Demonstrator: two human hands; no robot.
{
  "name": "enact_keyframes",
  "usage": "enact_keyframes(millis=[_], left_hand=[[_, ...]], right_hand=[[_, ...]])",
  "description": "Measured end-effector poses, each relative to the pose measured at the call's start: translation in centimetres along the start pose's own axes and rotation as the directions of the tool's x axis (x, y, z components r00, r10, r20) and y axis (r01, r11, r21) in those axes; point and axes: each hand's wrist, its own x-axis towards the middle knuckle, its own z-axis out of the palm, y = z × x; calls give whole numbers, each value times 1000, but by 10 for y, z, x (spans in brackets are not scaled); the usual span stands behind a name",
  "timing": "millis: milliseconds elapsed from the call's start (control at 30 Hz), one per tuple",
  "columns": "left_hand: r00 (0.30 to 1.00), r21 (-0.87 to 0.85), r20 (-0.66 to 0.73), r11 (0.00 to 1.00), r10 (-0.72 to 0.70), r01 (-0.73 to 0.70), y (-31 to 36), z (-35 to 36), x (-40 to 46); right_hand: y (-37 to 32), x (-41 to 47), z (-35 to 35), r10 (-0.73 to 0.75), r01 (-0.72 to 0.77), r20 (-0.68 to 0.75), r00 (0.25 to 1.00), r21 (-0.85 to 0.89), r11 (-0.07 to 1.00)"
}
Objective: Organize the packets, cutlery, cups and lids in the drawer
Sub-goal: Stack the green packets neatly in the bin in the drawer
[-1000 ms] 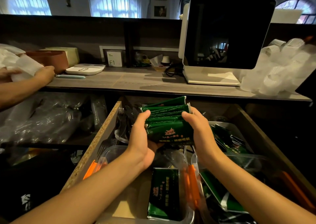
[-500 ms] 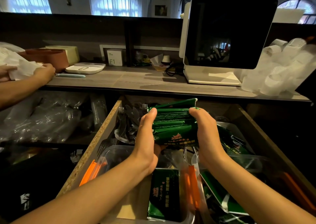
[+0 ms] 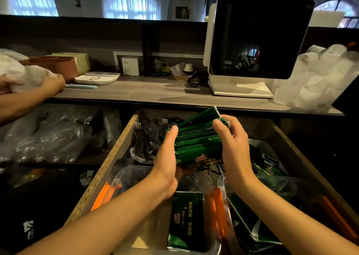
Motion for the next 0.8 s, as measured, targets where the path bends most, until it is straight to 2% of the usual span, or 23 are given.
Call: enact_keyframes(millis=[100,200,333,400,467,533,600,667,700,800], left_hand=[[999,100,7,994,53,-53,-3,-1,1],[990,210,21,968,140,-141,-10,-3,5],[973,234,93,946,210,-226,-19,-6,9],[945,234,117,916,305,-324,-17,-6,5],[882,313,169,825,440,-471,-14,-5,-2],[800,434,286,673,527,-599,-10,-5,-5],[752,524,400,543,523,-656,-6,-7,-4],[749,595,436,465,499,-656,-5,-10,0],[761,608,423,470,491,-641,-5,-10,1],[814,460,327,671,480,-581,-2,-11,4]], right_hand=[[0,2,-1,57,-56,-42,998,17,998],[0,1,-3,106,-94,-116,987,107,990],[0,1,-1,169,-129,-187,968,205,970],[2,3,3,238,-187,-190,953,250,950],[5,4,5,331,-274,-187,925,278,921],[7,6,3,425,-351,-173,889,342,872],[9,9,-1,500,-414,-152,853,386,824],[11,11,-6,515,-432,-128,848,396,810],[11,11,-8,498,-426,-107,860,387,818],[12,11,-11,420,-391,-26,907,317,864]])
